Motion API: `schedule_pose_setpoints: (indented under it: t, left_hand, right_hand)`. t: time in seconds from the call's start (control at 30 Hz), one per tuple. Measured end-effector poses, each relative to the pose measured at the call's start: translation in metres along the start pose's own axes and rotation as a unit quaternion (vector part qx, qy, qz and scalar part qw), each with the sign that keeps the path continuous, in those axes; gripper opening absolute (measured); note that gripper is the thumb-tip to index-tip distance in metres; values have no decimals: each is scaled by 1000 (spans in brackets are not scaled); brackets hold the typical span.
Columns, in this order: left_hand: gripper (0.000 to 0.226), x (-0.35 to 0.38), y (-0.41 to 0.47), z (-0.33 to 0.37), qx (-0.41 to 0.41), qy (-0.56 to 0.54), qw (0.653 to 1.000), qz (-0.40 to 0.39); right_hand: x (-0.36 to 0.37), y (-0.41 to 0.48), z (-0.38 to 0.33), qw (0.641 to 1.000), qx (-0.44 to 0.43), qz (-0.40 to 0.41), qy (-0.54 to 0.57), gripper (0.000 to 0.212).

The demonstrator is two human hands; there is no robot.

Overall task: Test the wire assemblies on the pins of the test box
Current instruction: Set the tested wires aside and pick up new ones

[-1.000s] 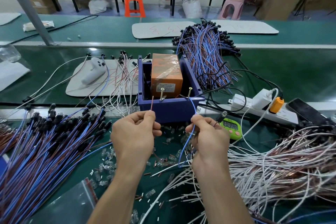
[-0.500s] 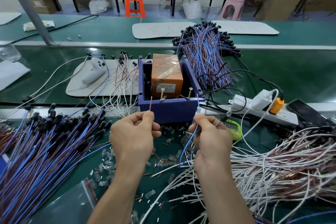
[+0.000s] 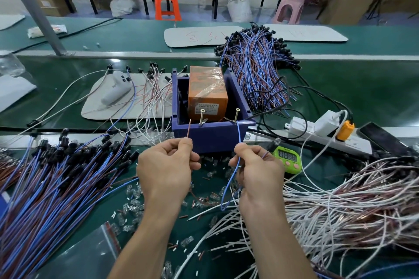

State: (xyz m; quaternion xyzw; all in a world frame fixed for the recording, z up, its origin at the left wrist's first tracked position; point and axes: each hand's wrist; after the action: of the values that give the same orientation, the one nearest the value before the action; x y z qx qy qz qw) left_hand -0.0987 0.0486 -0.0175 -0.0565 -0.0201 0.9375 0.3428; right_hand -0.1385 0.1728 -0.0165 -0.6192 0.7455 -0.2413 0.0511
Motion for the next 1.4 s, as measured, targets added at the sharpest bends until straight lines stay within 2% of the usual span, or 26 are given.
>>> schedule_pose_setpoints:
  t: [0.33,0.7,0.9,1.17,1.23,1.4]
  left_hand:
    - [25,2,-2,1,0,11,1000,-1]
    - [27,7,-4,5,13,16,1000,-14]
    - [26,9,-5,1,21,10,999,-35]
    - [26,-5,-6,-3,28,-10,999,24]
    - [26,-7,-10,-2,15,-10,1000,-8]
    - [19,-1,-34,2,-44,-63,981,-180]
  right_hand:
    - [1,0,2,1000,-9,-12,-6,37]
    - [1,-1,3,1000,-1,-7,0,30]
    - [1,-2,2,1000,5,5,8,35]
    - [-7,-8,5,1000,-6,4,8,41]
    - [-12,-13,7,1000,-13,-12,3,40]
    - [-26,-32,11,993,-29,-106,-50,35]
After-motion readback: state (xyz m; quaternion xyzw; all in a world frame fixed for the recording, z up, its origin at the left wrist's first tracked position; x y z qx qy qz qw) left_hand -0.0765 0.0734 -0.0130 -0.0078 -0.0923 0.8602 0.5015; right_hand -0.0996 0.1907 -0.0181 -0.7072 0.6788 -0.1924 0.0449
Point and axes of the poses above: each hand's wrist, its own y-axis towards the middle knuckle, its own x-axis out of the palm, z = x × y, and after that the axes turned 4 degrees about x, right-handed
